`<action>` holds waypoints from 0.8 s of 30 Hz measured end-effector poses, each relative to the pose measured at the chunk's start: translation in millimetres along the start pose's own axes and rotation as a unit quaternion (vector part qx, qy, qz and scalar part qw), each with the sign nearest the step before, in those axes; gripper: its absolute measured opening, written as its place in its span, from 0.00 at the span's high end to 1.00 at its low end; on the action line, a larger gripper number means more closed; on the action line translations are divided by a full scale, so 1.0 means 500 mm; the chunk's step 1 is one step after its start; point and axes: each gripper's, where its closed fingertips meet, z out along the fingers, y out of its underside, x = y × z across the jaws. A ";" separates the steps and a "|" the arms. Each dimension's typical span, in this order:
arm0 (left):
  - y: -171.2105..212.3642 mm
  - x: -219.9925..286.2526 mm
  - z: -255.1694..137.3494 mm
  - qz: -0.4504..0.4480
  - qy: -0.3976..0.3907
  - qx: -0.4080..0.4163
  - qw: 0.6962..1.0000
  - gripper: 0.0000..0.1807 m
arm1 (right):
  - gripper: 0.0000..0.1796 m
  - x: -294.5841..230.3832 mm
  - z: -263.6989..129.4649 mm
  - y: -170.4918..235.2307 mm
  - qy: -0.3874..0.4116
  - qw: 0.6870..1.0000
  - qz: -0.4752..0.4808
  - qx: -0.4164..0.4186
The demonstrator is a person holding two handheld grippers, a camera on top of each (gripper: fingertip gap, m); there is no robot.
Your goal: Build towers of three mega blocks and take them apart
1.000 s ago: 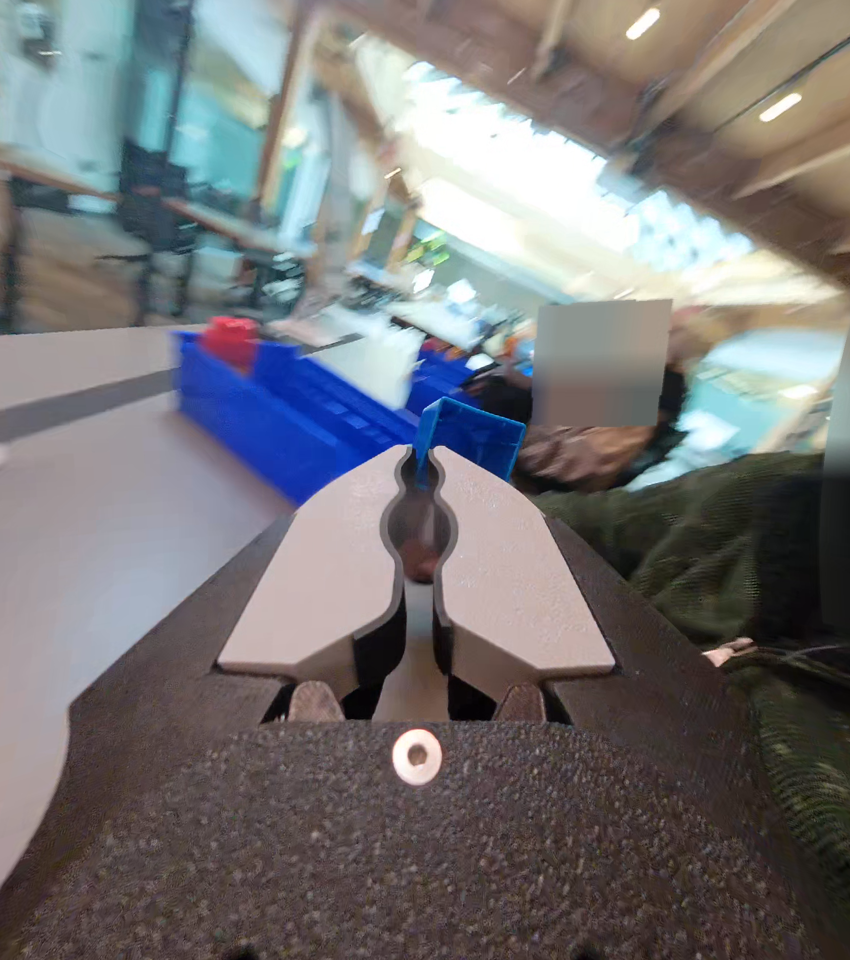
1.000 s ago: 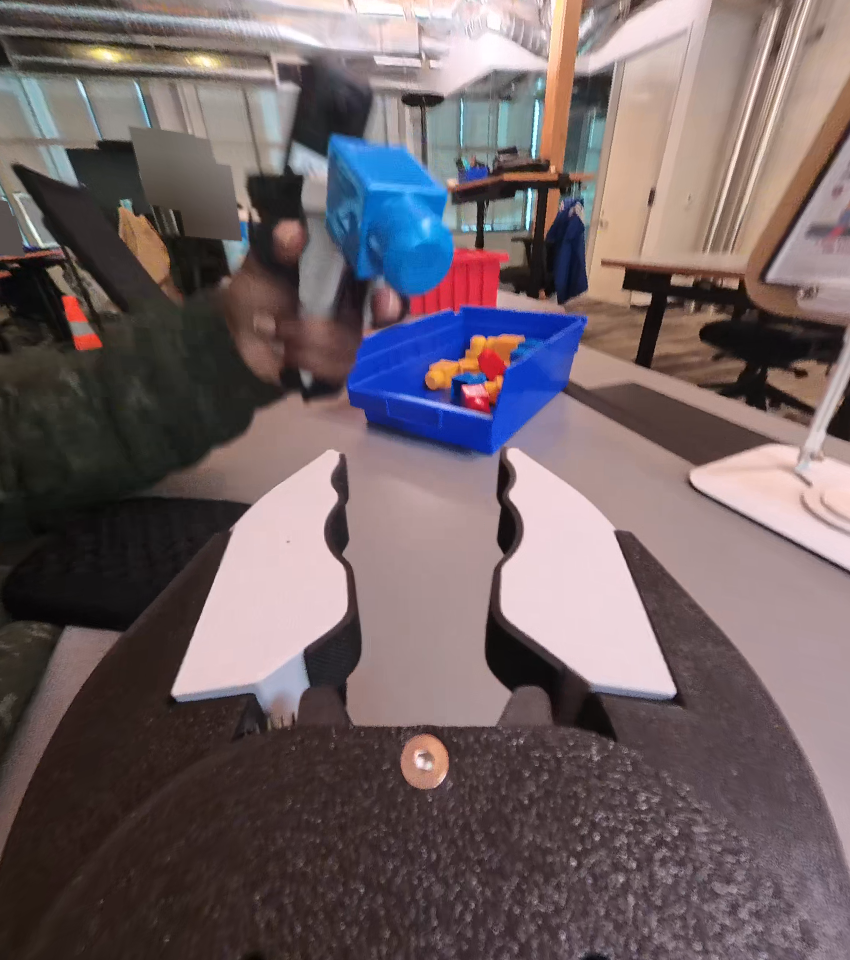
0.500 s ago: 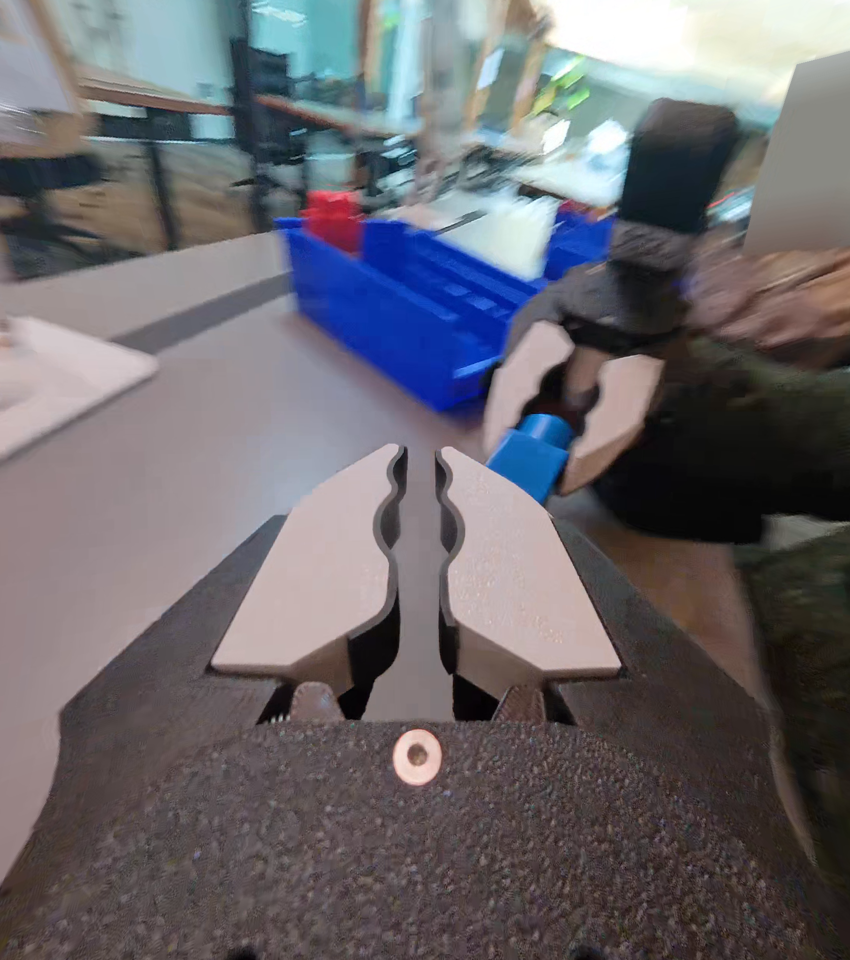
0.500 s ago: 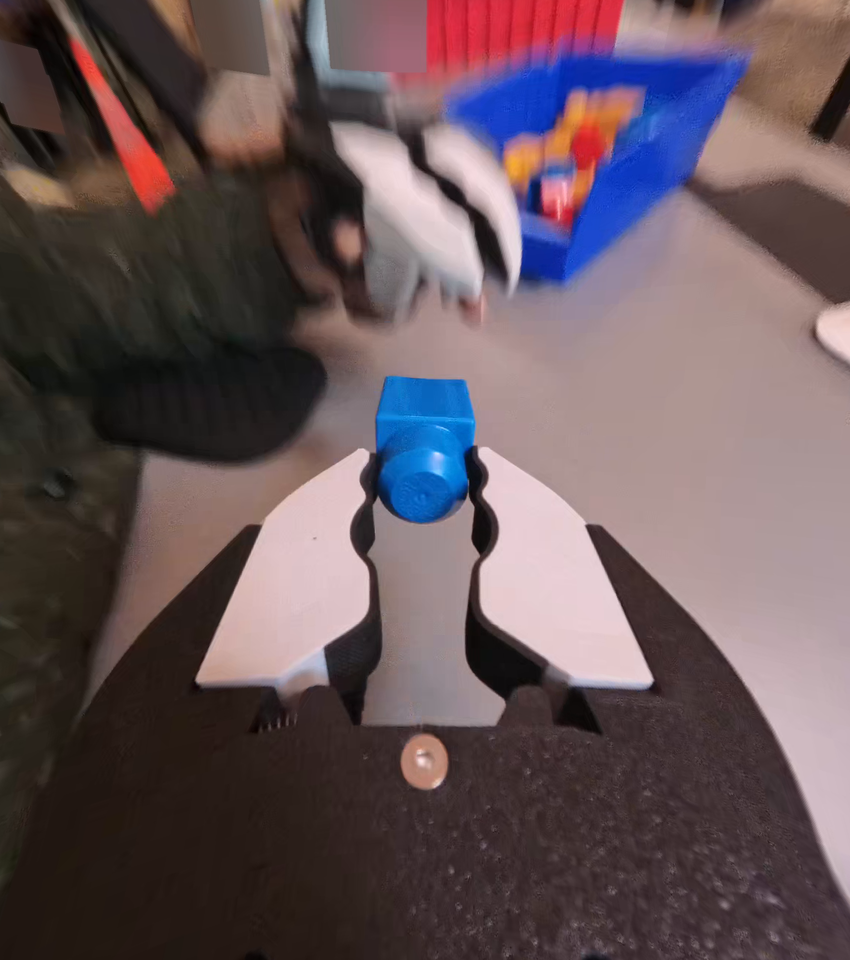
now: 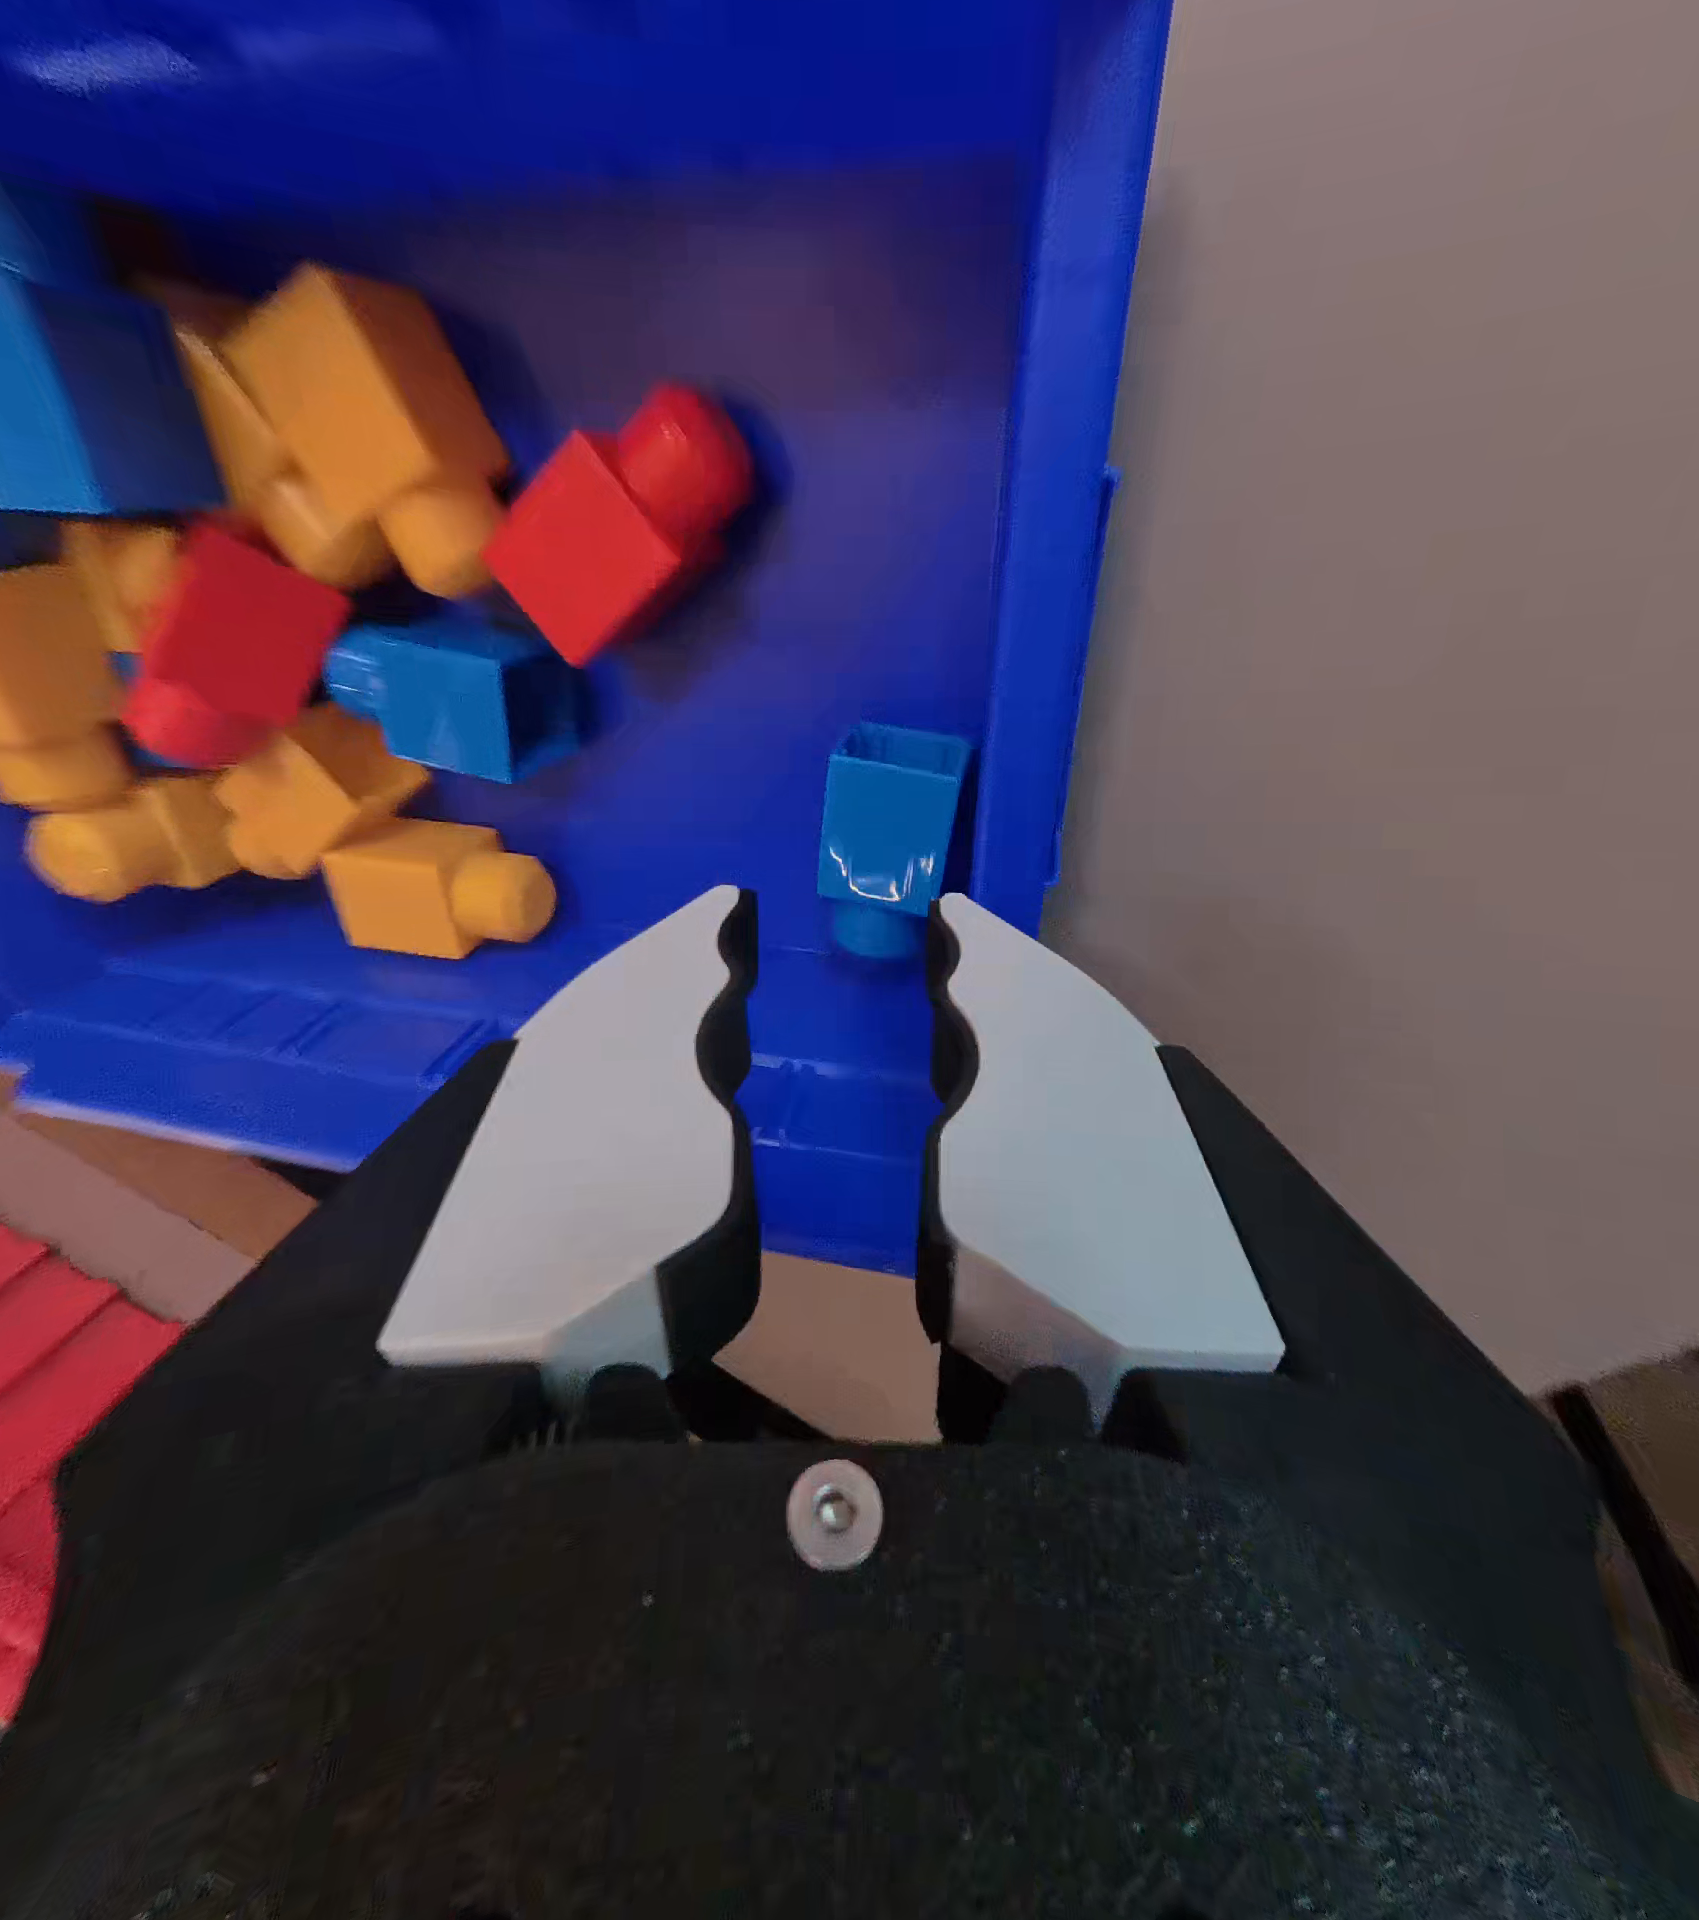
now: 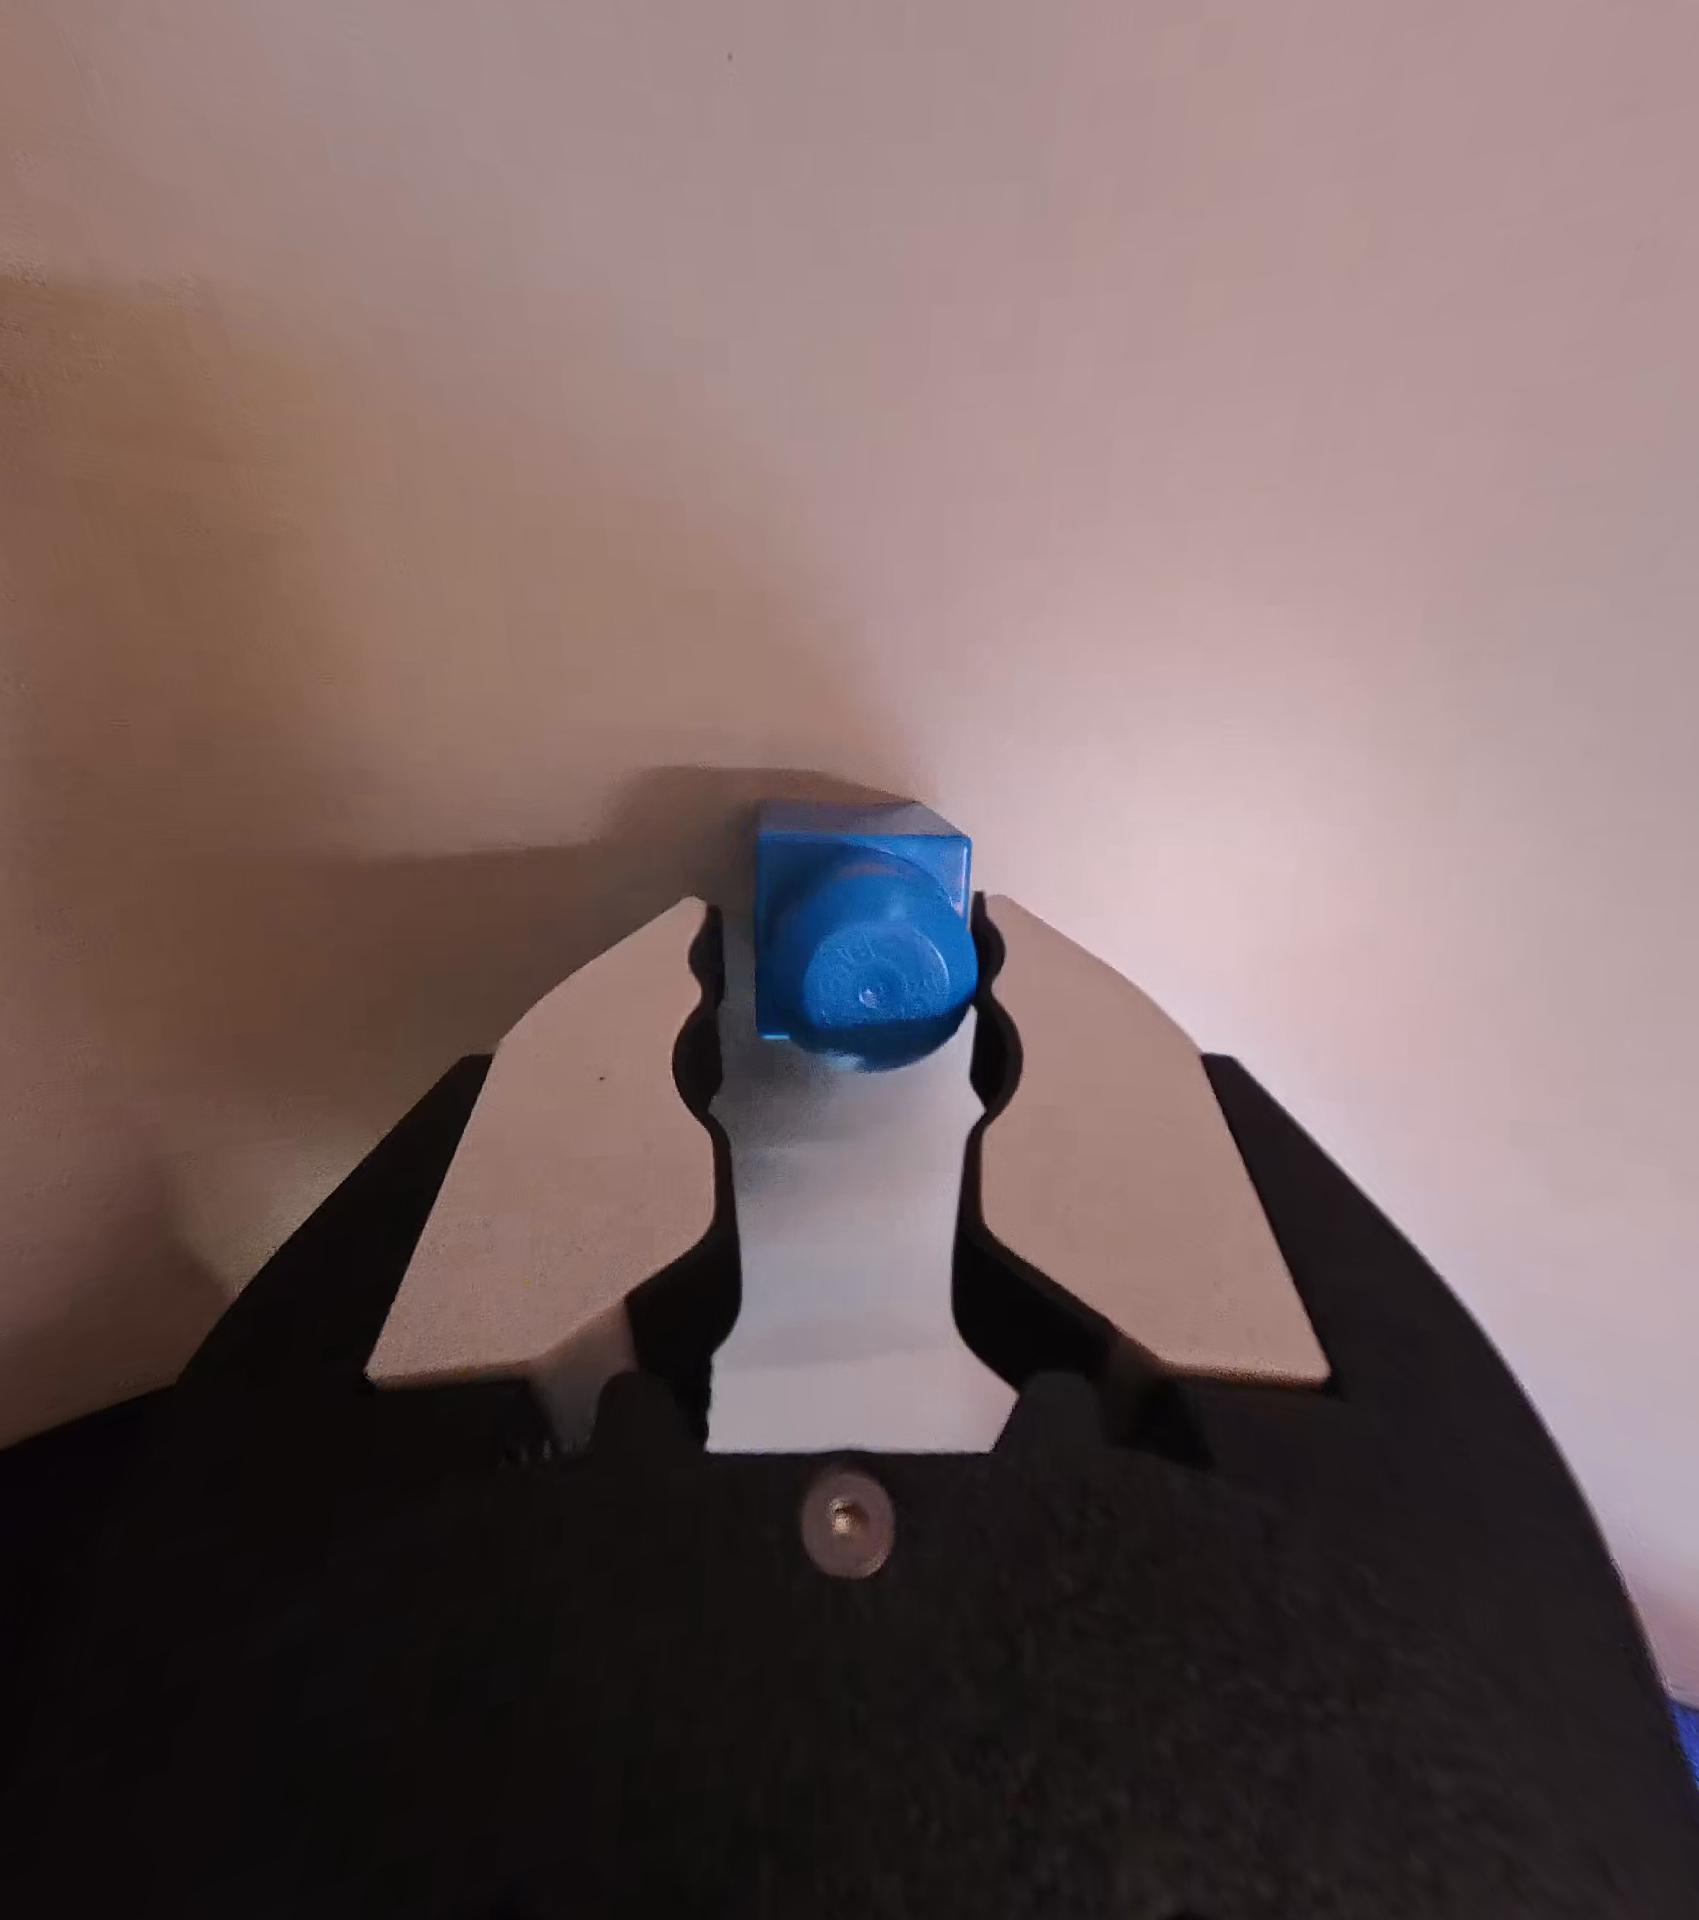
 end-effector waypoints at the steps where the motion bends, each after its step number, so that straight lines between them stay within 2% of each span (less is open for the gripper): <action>1: 0.009 0.001 0.017 0.004 0.025 -0.024 0.999 0.82 | 0.72 0.000 0.001 0.000 0.004 1.000 0.004 0.007; 5: 0.029 -0.004 0.072 0.029 0.078 -0.093 0.992 0.78 | 0.66 0.012 -0.033 -0.008 0.024 0.996 0.035 0.073; 7: 0.029 0.001 0.090 0.036 0.102 -0.107 0.988 0.76 | 0.66 0.020 -0.061 -0.013 0.036 0.991 0.054 0.120; 10: 0.030 0.005 0.107 0.052 0.122 -0.122 0.984 0.79 | 0.68 0.033 -0.088 -0.013 0.053 0.980 0.077 0.177; 12: 0.029 -0.003 0.109 0.053 0.121 -0.124 0.983 0.75 | 0.69 0.042 -0.094 -0.012 0.059 0.974 0.089 0.202; 14: 0.028 -0.016 0.111 0.051 0.105 -0.129 0.985 0.72 | 0.70 0.053 -0.095 -0.009 0.069 0.970 0.096 0.213; 15: 0.023 -0.037 0.112 0.051 0.067 -0.126 0.988 0.78 | 0.70 0.059 -0.097 -0.008 0.076 0.969 0.098 0.216; 16: 0.017 -0.053 0.111 0.055 0.040 -0.116 0.991 0.80 | 0.70 0.063 -0.100 -0.008 0.081 0.967 0.097 0.219; 19: 0.005 -0.056 0.098 0.064 0.023 -0.087 0.994 0.80 | 0.71 0.068 -0.110 -0.008 0.087 0.964 0.100 0.231; 23: 0.011 -0.002 0.090 0.077 0.083 -0.085 0.990 0.75 | 0.71 0.069 -0.114 -0.010 0.086 0.962 0.101 0.241; 24: 0.012 -0.003 0.097 0.079 0.078 -0.086 0.990 0.76 | 0.71 0.067 -0.114 -0.013 0.085 0.961 0.100 0.242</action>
